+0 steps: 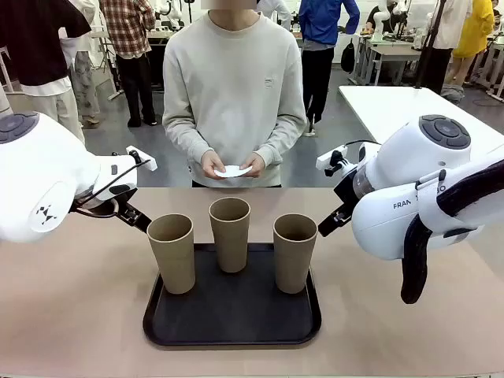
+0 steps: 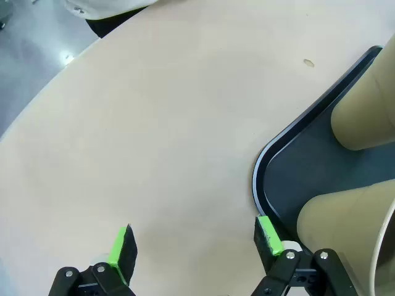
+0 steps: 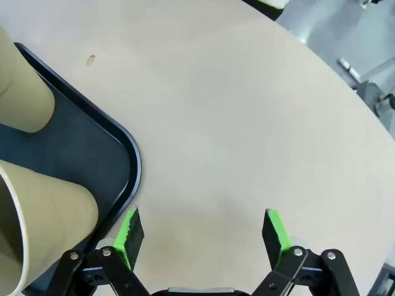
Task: Place coasters on the table and set cups on them.
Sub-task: Pick up one Reusable plastic cup and place it on a coaster set by the human.
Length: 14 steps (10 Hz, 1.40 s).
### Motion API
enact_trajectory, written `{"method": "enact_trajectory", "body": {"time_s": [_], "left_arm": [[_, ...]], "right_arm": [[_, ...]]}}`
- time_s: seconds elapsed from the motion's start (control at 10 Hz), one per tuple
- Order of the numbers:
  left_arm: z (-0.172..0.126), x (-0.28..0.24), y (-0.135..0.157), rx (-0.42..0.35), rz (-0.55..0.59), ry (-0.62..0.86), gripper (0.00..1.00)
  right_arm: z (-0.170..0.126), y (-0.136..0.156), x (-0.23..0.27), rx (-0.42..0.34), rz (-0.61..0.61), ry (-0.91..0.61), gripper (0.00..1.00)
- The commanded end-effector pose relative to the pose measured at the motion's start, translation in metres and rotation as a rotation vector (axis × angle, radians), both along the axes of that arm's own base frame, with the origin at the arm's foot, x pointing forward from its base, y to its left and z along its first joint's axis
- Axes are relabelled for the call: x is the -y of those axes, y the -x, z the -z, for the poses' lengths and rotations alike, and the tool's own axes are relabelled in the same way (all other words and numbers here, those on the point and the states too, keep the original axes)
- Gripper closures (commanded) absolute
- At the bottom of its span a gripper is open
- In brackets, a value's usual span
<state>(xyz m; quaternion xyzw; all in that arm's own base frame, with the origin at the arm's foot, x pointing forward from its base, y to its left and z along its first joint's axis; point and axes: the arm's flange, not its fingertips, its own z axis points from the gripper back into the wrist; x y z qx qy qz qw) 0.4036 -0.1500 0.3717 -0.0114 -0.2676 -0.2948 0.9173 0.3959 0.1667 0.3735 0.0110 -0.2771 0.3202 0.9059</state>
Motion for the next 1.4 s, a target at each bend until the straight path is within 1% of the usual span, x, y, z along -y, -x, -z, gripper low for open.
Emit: {"method": "enact_trajectory", "body": {"time_s": [0.0,1.3], "left_arm": [[0.0000,0.0000,0.0000,0.000,0.000,0.000,0.00],[0.0000,0.0000,0.0000,0.000,0.000,0.000,0.00]], "right_arm": [[0.0000,0.0000,0.0000,0.000,0.000,0.000,0.00],[0.0000,0.0000,0.0000,0.000,0.000,0.000,0.00]]}}
